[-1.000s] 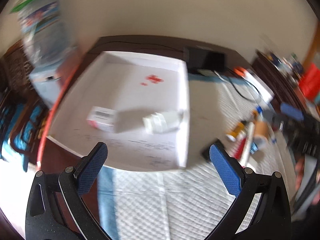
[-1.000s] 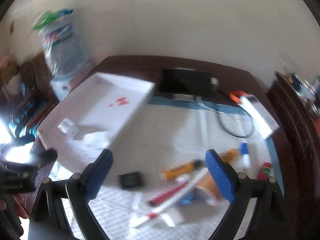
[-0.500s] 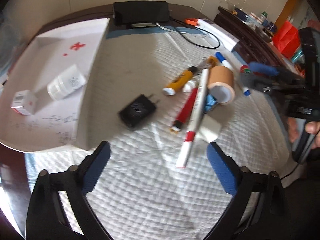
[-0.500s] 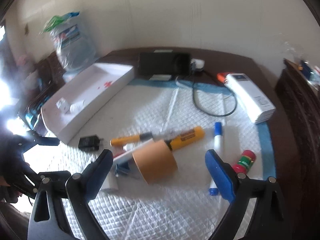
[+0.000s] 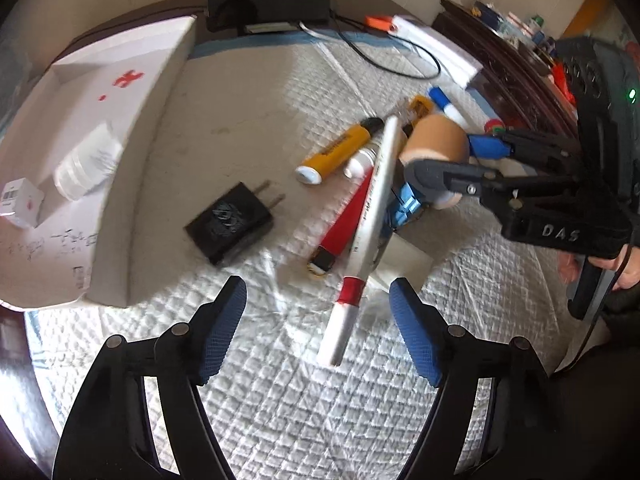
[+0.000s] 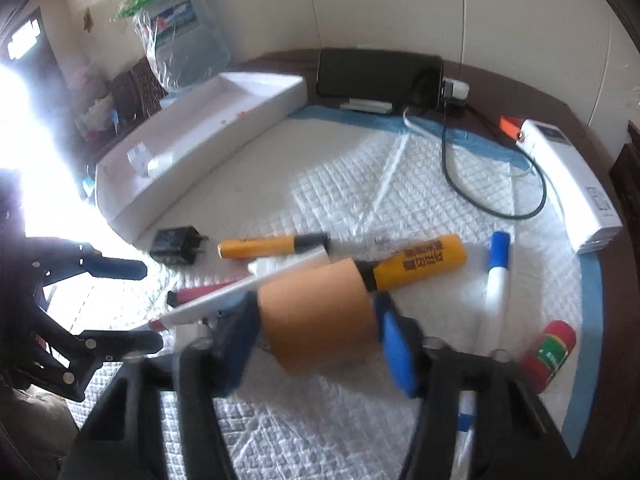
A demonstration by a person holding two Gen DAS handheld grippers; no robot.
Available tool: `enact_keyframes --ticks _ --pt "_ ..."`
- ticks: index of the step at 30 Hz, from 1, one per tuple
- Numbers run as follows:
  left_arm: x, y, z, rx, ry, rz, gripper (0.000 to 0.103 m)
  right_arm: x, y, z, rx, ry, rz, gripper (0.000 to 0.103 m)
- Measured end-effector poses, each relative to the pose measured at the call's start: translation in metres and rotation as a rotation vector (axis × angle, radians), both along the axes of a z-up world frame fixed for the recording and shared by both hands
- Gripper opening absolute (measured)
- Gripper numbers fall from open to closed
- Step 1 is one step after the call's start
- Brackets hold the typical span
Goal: Organize rigid objects
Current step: 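Grasp the white-and-red marker with the left gripper while the right lifts the tape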
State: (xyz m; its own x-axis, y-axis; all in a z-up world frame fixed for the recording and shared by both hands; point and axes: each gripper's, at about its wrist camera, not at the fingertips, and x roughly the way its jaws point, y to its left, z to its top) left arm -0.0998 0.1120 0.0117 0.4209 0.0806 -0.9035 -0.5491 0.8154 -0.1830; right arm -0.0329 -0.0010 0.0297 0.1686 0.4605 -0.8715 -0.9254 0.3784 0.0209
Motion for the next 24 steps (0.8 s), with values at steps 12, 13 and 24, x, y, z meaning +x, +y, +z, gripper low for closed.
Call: enact_keyframes --ticks 12,13,24 --pt "0.002 -0.013 0.015 0.062 -0.024 -0.056 0.011 0.006 -0.024 0.024 0.071 -0.014 -0.084 0.050" --pt "-0.001 -0.013 0.019 0.071 -0.036 -0.050 0.011 0.005 -0.026 0.028 0.082 -0.018 -0.091 0.050" --pt "-0.043 0.001 0.104 0.238 -0.217 0.093 0.011 -0.003 -0.042 0.113 0.296 -0.094 -0.168 0.050"
